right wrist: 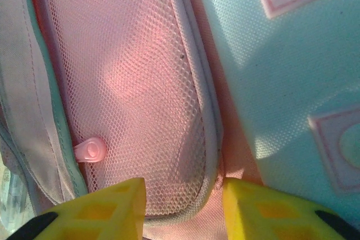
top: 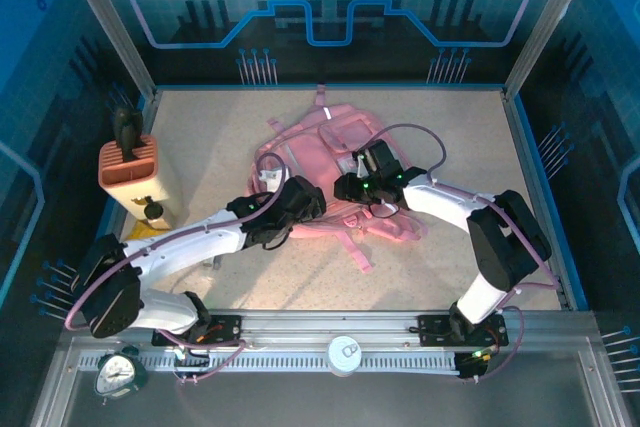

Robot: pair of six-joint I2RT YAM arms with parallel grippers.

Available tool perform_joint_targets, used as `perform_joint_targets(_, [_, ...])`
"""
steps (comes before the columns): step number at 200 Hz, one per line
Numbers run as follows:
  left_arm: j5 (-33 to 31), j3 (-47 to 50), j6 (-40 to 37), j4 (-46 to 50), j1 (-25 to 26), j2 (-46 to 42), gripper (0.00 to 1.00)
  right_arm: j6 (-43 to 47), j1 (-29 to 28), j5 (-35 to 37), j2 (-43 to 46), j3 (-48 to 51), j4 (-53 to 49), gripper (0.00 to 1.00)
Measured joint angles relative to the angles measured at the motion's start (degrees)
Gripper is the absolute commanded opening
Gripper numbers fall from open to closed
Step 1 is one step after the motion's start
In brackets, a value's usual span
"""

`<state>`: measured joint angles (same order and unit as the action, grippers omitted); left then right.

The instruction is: Pack the student bag

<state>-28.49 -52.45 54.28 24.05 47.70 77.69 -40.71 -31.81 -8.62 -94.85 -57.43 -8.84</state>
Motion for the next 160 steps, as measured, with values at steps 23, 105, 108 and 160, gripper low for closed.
perform_joint_targets(23, [-0.2, 0.0, -0.02, 0.52, 0.04, 0.44, 0.99, -0.52, 0.02, -0.52, -0.66, 0.0, 0.76, 0.24])
perform_joint_targets(105, [-2.8, -1.09, -1.73, 1.27, 5.22, 0.72, 0.99, -4.81, 0.7, -3.23, 4.22, 1.99, 4.46, 0.0])
perform_joint_targets(108, [-2.91, -1.22, -1.73, 1.31, 5.4, 0.76, 0.99, -4.92, 0.76, -3.34, 4.31, 1.99, 4.46, 0.0])
perform_joint_targets(160, [-3.21, -3.48, 1.92, 1.66, 7.93, 3.8, 0.99, -9.73, 1.22, -3.93, 7.32, 4.07, 6.71, 0.0])
